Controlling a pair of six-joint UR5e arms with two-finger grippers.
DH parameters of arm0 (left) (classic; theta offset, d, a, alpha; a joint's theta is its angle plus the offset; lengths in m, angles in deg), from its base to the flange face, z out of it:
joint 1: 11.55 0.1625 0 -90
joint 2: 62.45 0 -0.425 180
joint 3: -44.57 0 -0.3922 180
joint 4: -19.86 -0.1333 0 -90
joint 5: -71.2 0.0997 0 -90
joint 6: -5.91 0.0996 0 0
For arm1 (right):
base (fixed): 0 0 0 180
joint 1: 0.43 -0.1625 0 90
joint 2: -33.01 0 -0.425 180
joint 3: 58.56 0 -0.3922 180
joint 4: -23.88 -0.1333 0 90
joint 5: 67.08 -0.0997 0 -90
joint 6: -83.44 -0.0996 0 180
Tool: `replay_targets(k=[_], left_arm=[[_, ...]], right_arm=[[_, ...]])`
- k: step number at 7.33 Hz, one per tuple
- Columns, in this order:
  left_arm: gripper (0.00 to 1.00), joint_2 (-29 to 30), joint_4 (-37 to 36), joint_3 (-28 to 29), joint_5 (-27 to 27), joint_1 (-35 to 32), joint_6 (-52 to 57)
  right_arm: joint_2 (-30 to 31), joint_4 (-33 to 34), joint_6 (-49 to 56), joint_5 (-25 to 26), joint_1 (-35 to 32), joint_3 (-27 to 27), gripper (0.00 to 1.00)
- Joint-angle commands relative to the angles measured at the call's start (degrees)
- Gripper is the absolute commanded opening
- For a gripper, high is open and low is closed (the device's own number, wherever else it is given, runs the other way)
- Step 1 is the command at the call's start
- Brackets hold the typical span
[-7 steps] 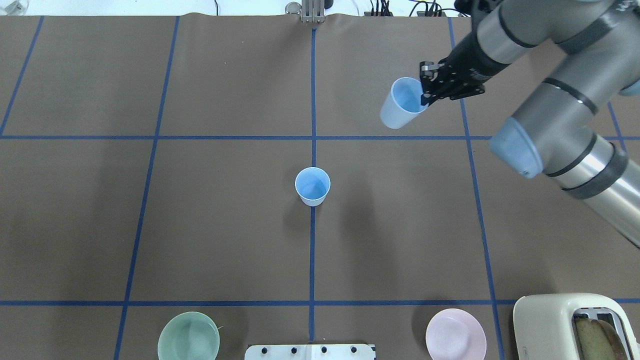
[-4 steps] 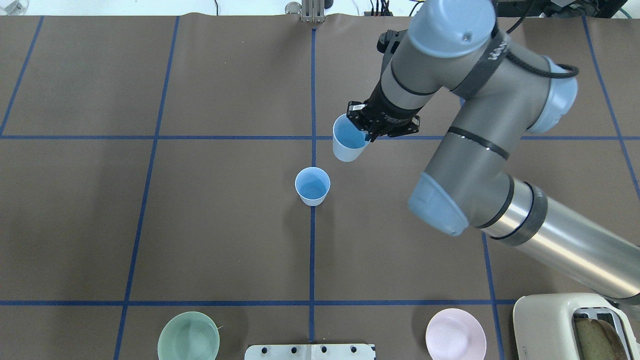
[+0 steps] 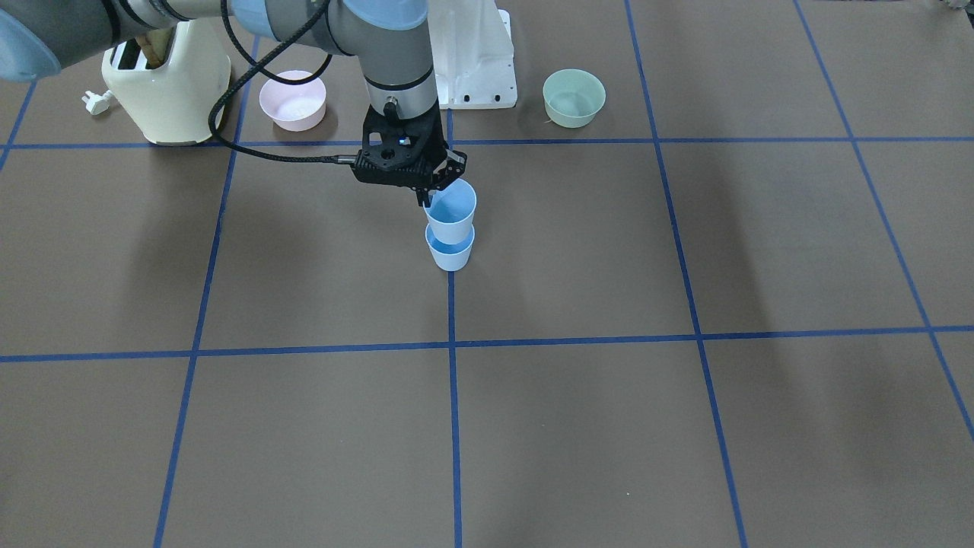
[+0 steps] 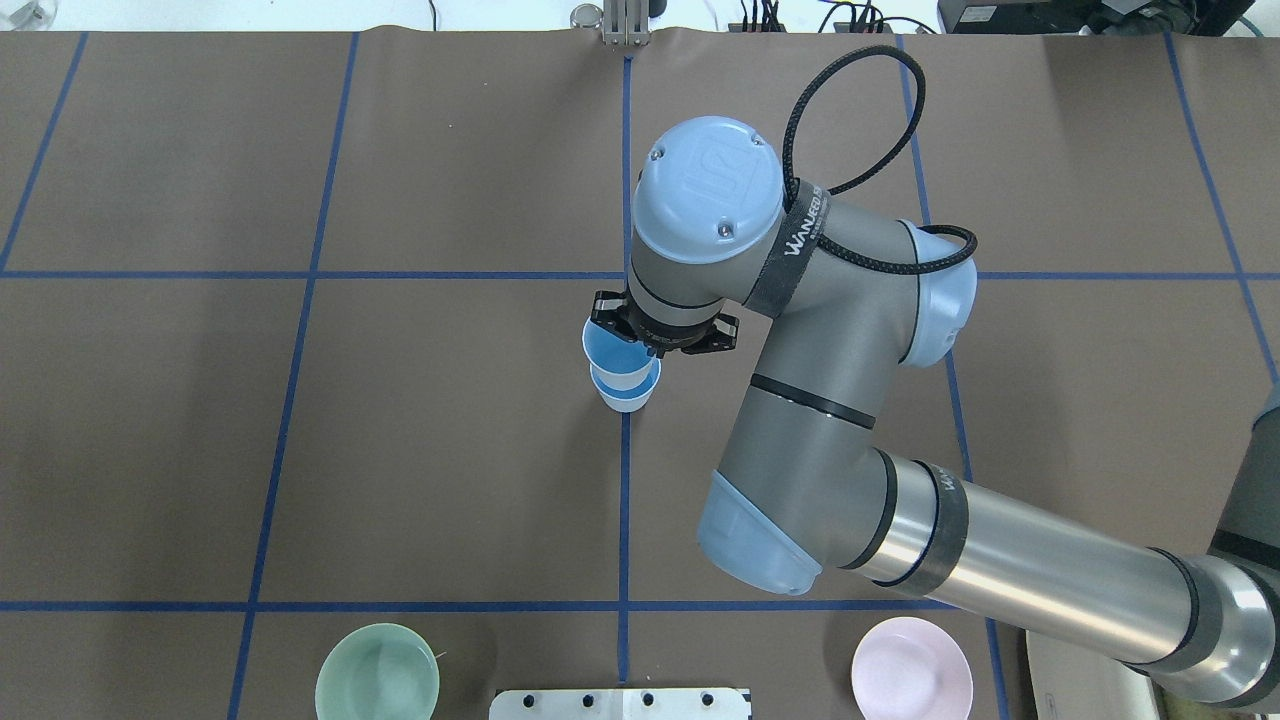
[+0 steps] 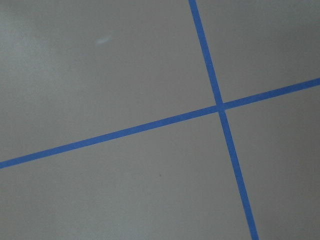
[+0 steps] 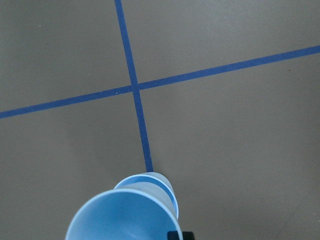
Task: Stack blue cups with both arms
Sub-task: 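Carry the cup with the right gripper over the center cup and lower it in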
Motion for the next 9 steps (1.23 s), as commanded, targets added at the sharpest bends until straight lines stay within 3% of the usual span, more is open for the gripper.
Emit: replay_targets(k=[1,4,7,8,9], left_arm=[[0.98,0.0,0.0,0.0,0.0,0.1,0.0],[0.98,0.0,0.0,0.1,0.0,0.1,0.0],[0.98,0.0,0.0,0.1,0.0,0.1,0.0],[0.98,0.0,0.0,0.1,0.0,0.1,0.0],[0.98,0.0,-0.2,-0.1,-0.1,0.1,-0.2]], right_arm=[[0.3,-0.2,0.1,0.5,0.9,-0.6,0.0],[0.6,-0.7,0.7,1.4,2.1,-2.8,0.03],[1.9,-5.3,0.7,2.5,2.2,-3.0,0.87],[1.8,-5.4,1.0,4.6,2.1,-2.7,1.0],[1.9,-5.4,2.9,4.4,0.7,-2.6,1.0]])
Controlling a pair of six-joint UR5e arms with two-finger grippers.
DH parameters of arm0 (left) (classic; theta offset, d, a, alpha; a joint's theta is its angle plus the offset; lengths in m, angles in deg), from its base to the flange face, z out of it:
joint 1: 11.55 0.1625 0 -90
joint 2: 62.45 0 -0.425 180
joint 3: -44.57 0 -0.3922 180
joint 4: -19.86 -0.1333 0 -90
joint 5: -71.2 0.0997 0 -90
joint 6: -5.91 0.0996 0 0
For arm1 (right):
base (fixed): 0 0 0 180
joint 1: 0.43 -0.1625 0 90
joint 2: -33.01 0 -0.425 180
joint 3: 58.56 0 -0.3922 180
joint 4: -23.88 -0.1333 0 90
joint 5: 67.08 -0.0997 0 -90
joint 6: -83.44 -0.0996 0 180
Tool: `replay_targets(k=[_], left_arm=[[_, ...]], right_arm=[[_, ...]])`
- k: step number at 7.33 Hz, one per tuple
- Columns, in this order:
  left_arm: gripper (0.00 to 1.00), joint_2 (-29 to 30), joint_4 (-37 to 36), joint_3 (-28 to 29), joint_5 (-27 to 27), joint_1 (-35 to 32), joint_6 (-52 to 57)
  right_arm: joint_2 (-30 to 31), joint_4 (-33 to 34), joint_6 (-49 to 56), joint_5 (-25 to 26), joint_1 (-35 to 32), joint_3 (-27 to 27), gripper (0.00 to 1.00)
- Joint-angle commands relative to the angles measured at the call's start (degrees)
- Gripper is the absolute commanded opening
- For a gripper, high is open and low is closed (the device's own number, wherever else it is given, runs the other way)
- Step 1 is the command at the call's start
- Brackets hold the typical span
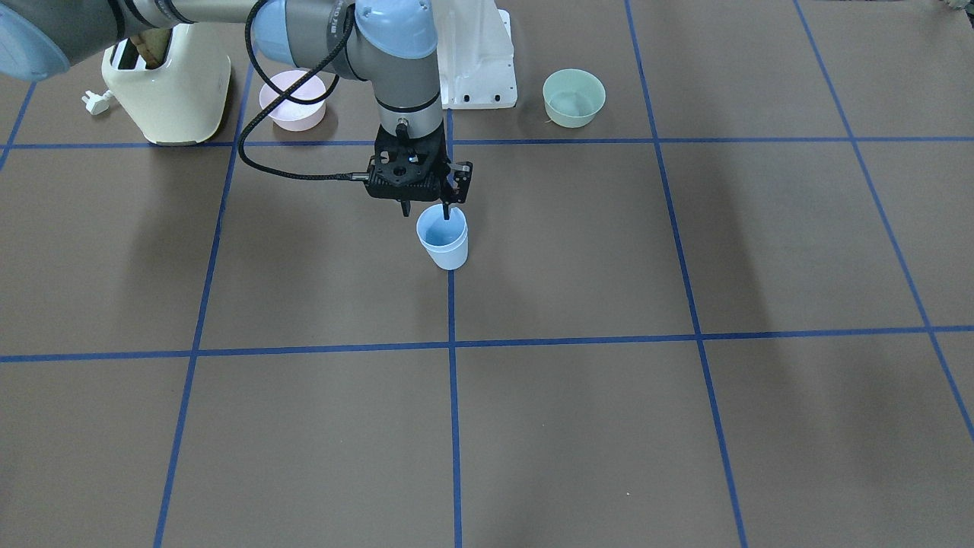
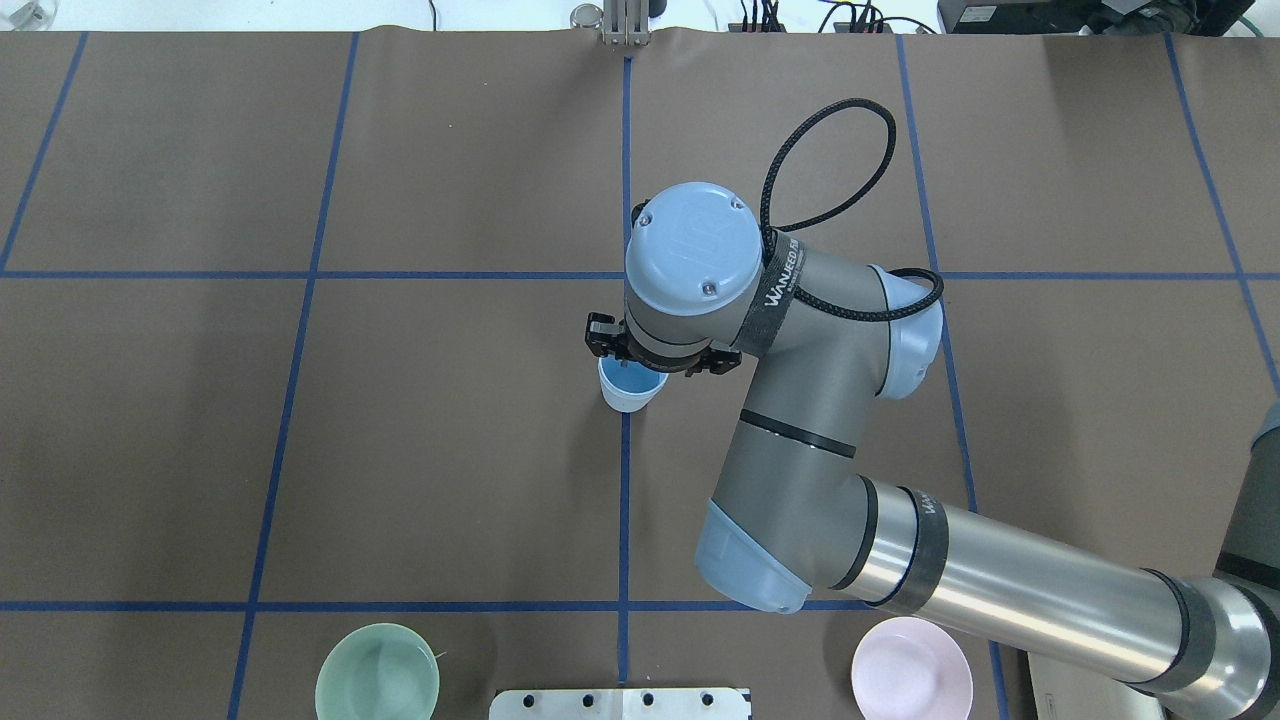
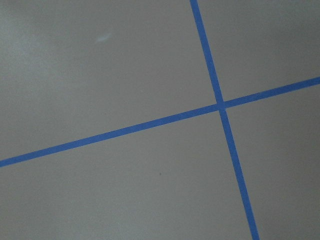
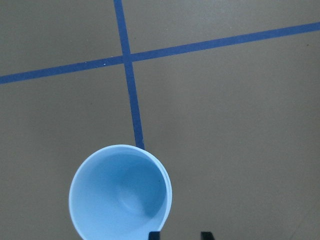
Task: Stack blue cups with both arms
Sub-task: 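Open the right gripper and withdraw it away from the stack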
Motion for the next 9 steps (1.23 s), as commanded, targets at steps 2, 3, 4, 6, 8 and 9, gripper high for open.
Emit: replay_targets(k=[2,3,4,6,8,9], left_arm=[[0.98,0.1,-2.0,-0.3,-0.3,0.0,-3.7],[0.98,-1.3,-2.3,-1.7,-1.6,0.0,-5.6],[0.98,-3.0,-2.7,-4.7,-1.6,-0.1,-5.7],[0.98,-4.9,-2.6,-5.2,-1.7,-0.1,-5.7],[0.98,-6.6,-2.0,-6.7,-0.4,-0.2,-5.4],[0.98,-6.8,-2.0,-7.8,-0.8,-0.1,-5.3]], right_arm=[[0.5,-0.2,8.4,-2.2,-7.6,0.2,1.0],[2.1,-0.2,13.4,-7.5,-12.8,0.2,1.0],[3.9,-0.2,21.7,-13.0,-18.9,0.2,1.0],[10.9,-0.2,40.1,-19.2,-31.2,-0.7,1.0],[12.3,-0.1,56.8,-24.8,-41.9,-7.7,1.0],[14.1,-0.5,66.7,-26.7,-46.2,-10.5,1.0]])
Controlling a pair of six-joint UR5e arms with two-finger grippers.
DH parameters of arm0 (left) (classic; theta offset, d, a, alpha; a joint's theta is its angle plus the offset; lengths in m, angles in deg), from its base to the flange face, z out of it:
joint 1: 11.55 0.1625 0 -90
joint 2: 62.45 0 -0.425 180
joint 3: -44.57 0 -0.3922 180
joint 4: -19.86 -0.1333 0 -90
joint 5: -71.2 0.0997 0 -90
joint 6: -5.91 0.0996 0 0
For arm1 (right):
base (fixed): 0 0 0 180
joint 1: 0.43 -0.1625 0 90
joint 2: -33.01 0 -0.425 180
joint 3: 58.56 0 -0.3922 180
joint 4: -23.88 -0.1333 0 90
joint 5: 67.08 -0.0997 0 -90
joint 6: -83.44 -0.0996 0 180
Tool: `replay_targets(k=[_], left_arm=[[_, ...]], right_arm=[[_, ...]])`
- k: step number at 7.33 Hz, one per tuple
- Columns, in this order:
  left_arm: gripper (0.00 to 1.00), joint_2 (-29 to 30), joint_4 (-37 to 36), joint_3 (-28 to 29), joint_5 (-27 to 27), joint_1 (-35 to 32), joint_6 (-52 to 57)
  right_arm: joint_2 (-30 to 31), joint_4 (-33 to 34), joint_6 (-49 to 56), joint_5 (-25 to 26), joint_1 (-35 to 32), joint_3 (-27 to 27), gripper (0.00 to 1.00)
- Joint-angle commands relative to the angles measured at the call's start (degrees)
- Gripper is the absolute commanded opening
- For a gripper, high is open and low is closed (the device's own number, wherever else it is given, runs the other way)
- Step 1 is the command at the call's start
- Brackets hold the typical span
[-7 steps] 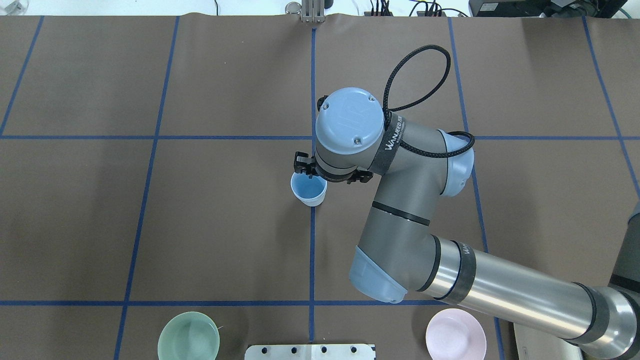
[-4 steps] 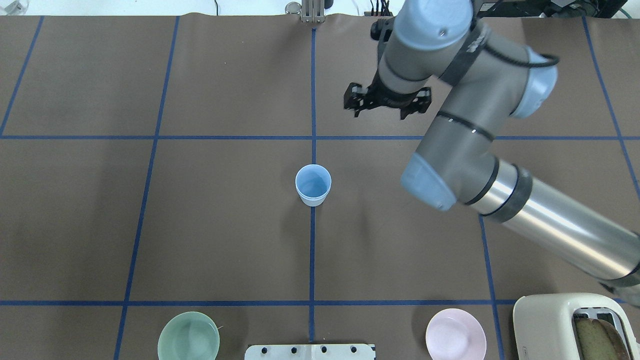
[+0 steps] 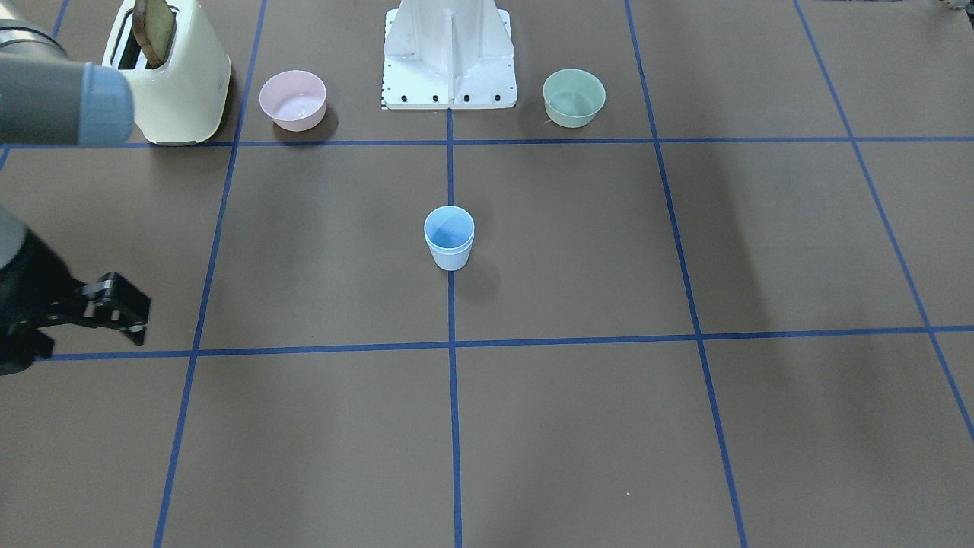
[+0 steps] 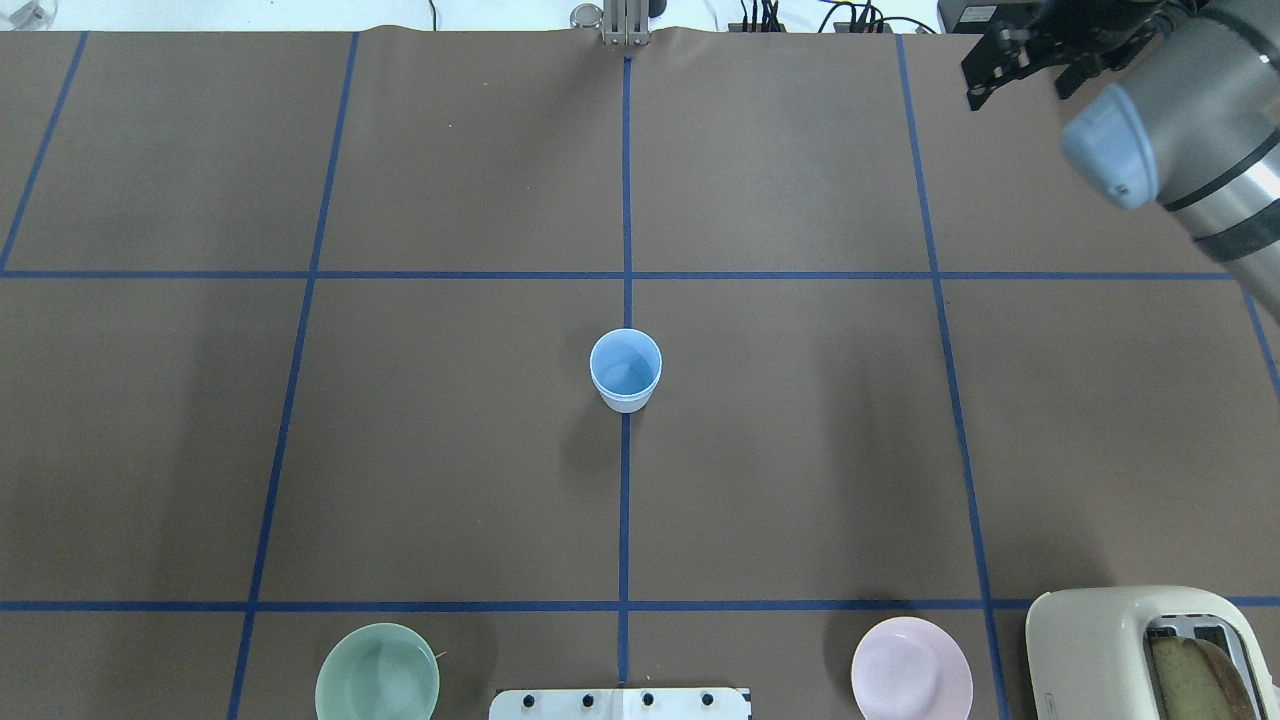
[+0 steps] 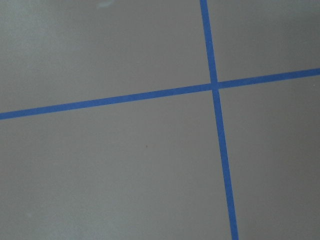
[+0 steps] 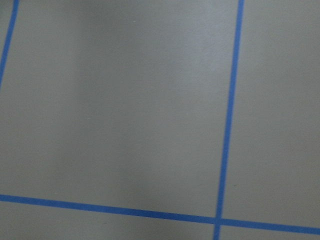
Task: Stack blue cups with both arms
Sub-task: 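Open the right gripper and withdraw it away from the stack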
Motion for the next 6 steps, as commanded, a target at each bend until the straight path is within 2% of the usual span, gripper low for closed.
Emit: replay_targets(k=[1,3,4,6], left_arm=[[0.98,-0.6,0.1,-1.0,0.1,0.1,0.1],[0.98,-1.5,0.1,-0.9,0.5,0.0,0.1],[0.98,-1.5,0.1,-0.9,0.6,0.0,0.1],[0.98,-1.7,0.1,-0.9,0.6,0.0,0.1]], right_arm=[[4.4,0.1,18.5,-3.2,-10.9,-4.7,1.0],[13.8,0.1,31.2,-4.3,-16.5,-4.6,1.0],[20.6,-0.4,34.5,-3.9,-17.9,-3.3,1.0],[26.7,-0.8,33.7,-3.3,-19.0,-2.9,1.0]])
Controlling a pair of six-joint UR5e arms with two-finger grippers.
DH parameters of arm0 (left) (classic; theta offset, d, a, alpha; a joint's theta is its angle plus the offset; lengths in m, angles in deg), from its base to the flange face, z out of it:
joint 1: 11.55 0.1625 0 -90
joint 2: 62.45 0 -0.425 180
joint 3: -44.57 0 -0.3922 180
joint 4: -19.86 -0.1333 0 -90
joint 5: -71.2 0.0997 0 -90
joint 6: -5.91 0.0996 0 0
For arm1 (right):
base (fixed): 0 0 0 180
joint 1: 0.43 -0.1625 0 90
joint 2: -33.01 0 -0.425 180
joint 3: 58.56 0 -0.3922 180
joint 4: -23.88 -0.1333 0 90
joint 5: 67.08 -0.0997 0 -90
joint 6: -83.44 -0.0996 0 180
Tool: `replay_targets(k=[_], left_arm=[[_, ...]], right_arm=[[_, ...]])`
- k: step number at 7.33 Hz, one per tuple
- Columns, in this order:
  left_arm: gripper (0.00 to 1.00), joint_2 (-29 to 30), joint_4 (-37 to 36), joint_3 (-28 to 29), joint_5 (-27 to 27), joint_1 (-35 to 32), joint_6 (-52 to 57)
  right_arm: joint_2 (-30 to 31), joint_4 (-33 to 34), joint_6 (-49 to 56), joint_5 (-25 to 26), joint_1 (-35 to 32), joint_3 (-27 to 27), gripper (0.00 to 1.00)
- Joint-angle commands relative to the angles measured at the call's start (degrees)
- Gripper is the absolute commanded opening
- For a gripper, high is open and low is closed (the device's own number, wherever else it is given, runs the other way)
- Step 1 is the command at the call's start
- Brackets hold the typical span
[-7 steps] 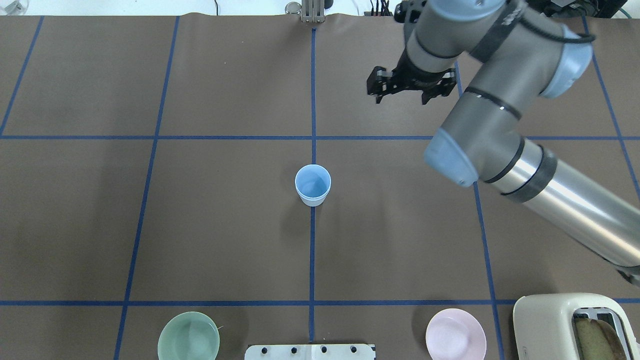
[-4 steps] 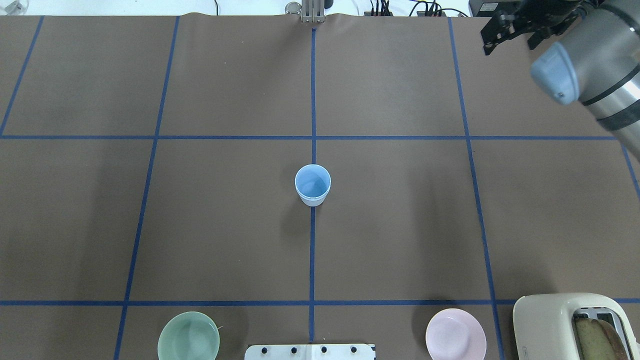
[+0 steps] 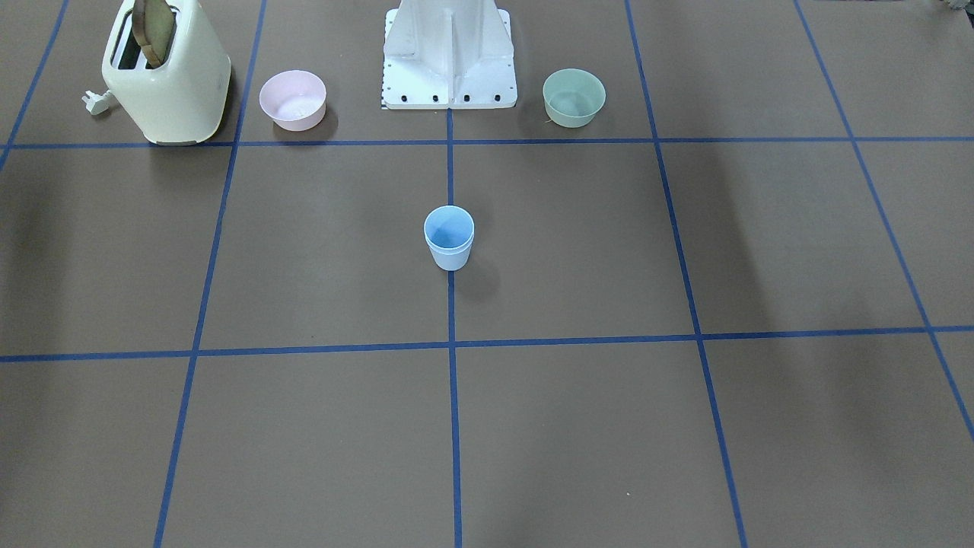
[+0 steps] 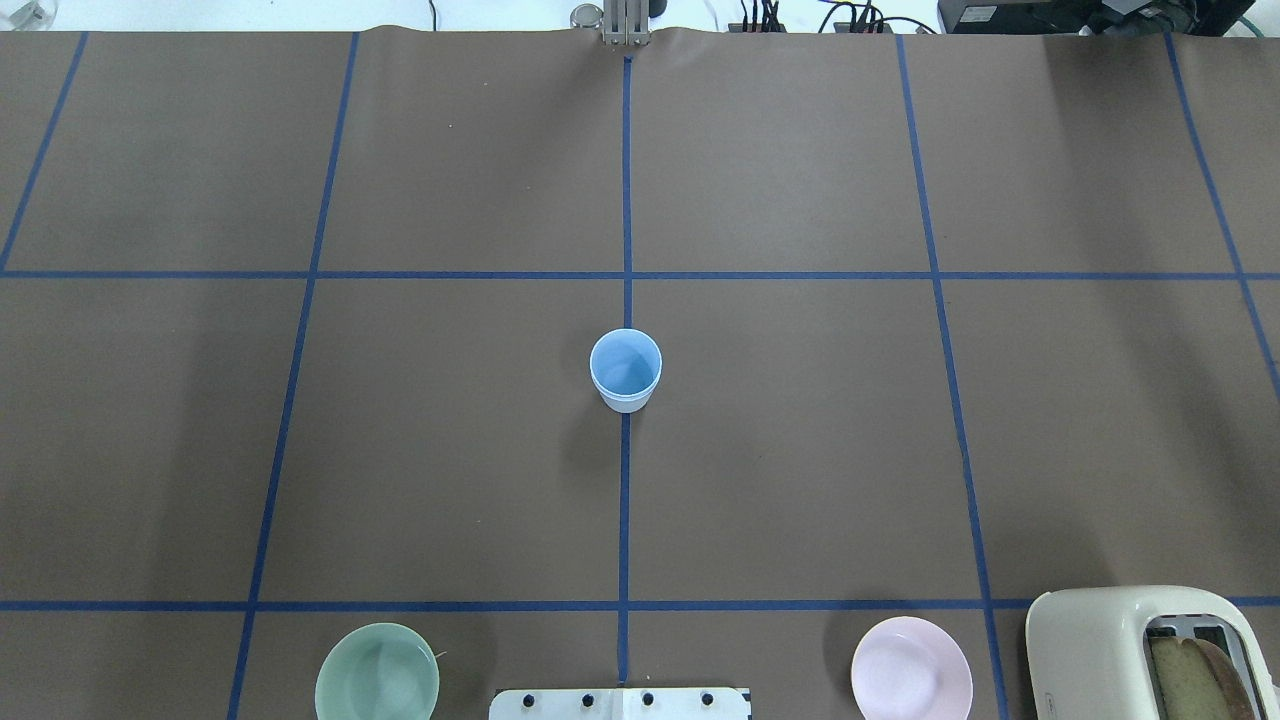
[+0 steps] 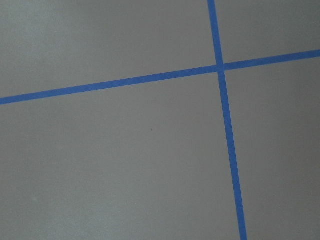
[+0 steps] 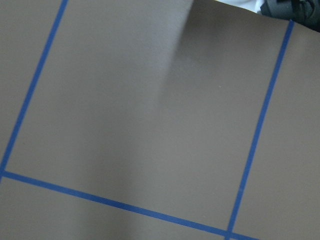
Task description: Stack blue cups with both arms
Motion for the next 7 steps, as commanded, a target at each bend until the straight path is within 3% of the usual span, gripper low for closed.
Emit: replay_targets(k=[1,7], left_arm=[[0.98,-0.3,0.0,0.0,0.0,0.1,0.0],[0.98,-0.2,0.0,-0.5,-0.1,0.1,0.0]], right_arm=[[5.9,0.0,0.2,0.3,-2.2,0.1,1.0],[6.8,-0.3,0.0,0.2,-2.7,1.7,1.0]])
